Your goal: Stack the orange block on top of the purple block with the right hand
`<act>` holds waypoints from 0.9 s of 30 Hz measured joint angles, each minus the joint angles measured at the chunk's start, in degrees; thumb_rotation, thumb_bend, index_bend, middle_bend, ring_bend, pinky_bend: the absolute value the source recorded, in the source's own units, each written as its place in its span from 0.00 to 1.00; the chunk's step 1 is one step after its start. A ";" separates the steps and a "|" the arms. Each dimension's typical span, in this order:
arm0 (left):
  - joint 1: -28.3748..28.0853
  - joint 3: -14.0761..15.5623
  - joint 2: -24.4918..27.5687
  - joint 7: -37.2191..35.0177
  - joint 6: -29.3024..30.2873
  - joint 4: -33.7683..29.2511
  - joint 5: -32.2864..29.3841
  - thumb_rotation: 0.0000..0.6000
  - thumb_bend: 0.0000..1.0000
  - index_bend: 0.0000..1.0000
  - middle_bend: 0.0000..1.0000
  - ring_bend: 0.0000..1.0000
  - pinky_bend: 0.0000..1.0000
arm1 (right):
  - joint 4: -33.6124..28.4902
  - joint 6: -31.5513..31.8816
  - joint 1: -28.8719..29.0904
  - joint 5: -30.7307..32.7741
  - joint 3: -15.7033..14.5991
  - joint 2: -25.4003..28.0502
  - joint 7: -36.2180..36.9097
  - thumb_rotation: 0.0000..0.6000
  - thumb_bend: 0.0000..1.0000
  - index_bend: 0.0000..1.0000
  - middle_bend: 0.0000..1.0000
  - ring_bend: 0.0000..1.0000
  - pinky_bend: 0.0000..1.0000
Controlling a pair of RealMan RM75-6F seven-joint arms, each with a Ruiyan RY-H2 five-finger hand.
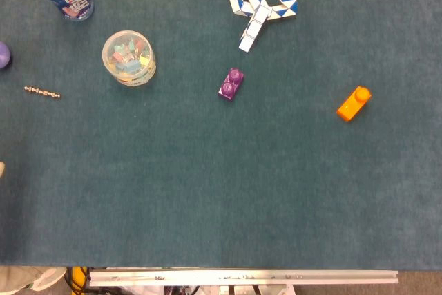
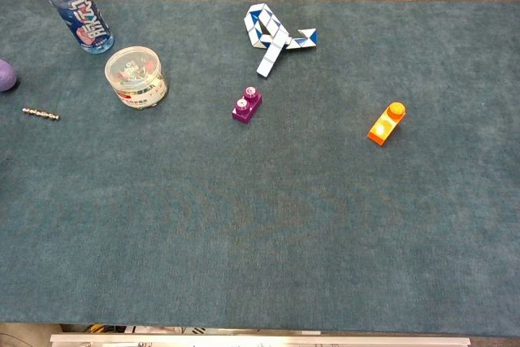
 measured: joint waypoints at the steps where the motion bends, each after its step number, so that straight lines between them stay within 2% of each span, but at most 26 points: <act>1: -0.01 -0.01 -0.01 -0.01 -0.01 0.01 0.00 1.00 0.16 0.24 0.25 0.23 0.25 | -0.01 -0.01 0.02 0.02 0.00 0.00 -0.02 1.00 0.19 0.25 0.26 0.17 0.26; 20: 0.13 -0.02 0.05 -0.26 0.13 0.12 0.19 1.00 0.16 0.24 0.25 0.23 0.25 | -0.32 0.49 0.37 0.12 0.63 0.77 -0.77 1.00 0.19 0.25 0.27 0.18 0.26; 25: 0.11 -0.03 0.08 -0.19 0.06 0.10 0.16 1.00 0.16 0.24 0.25 0.23 0.25 | -0.08 -0.19 1.51 -0.39 1.06 1.05 -1.25 1.00 0.19 0.25 0.33 0.26 0.34; 27: 0.15 -0.01 0.08 -0.28 0.10 0.21 0.19 1.00 0.16 0.24 0.25 0.23 0.25 | 0.29 -0.47 2.09 -0.60 1.34 0.95 -1.49 1.00 0.19 0.25 0.37 0.33 0.42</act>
